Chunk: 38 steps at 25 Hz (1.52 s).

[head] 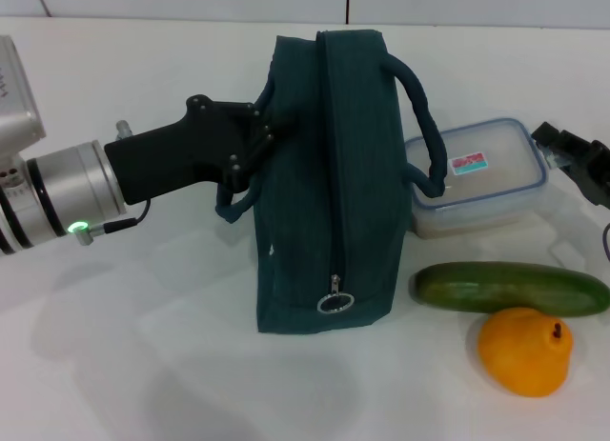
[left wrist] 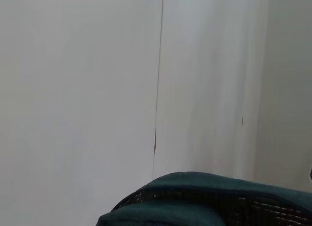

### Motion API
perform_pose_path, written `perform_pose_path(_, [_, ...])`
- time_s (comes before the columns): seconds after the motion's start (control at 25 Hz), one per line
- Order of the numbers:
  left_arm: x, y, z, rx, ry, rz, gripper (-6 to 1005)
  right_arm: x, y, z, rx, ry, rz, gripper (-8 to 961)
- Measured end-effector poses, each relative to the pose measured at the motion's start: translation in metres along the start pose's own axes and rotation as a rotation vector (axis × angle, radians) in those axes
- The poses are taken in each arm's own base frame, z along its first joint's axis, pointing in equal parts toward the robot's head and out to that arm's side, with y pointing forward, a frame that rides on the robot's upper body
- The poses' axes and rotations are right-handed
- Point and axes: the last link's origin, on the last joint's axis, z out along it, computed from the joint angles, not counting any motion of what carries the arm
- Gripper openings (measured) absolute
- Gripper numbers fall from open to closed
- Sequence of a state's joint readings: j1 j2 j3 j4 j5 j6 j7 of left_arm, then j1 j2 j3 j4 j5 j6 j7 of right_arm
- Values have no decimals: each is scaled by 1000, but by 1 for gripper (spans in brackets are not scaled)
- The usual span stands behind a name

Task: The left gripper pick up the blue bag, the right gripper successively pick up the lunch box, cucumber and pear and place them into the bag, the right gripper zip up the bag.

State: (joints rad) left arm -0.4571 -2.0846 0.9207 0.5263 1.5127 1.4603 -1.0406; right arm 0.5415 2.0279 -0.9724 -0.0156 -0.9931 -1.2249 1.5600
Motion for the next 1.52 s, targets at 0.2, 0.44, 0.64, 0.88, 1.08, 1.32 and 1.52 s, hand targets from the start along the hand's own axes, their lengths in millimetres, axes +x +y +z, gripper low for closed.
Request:
perform_pose_path(0.2, [0,0,0,-1,0,-4,42,0,-1,-1,7,-12,-8,181])
perform_pose_path(0.44, [-1,1,-1,-1,-2,-10,42,-2,-1,-2,6,-33,-66,144])
perform_pose_path(0.64, [-1,3,-2,-10,2,-13,42,-4,5,-3,-41,-50,-166,127])
perform_pose_path(0.88, [9,4,-7,-32,58,-93,42,-6,10,-3,-68,-60,-323,97])
perform_pose_path(1.08, [19,-5,-16,-17,95,-188,41,-10,16,-3,-102,-78,-448,96])
perform_pose_path(1.32, [32,-20,-21,-22,66,-357,41,-18,31,-3,-193,-110,-559,97])
perform_pose_path(1.52, [37,-25,-18,-46,11,-389,41,-31,41,-4,-247,-135,-613,96])
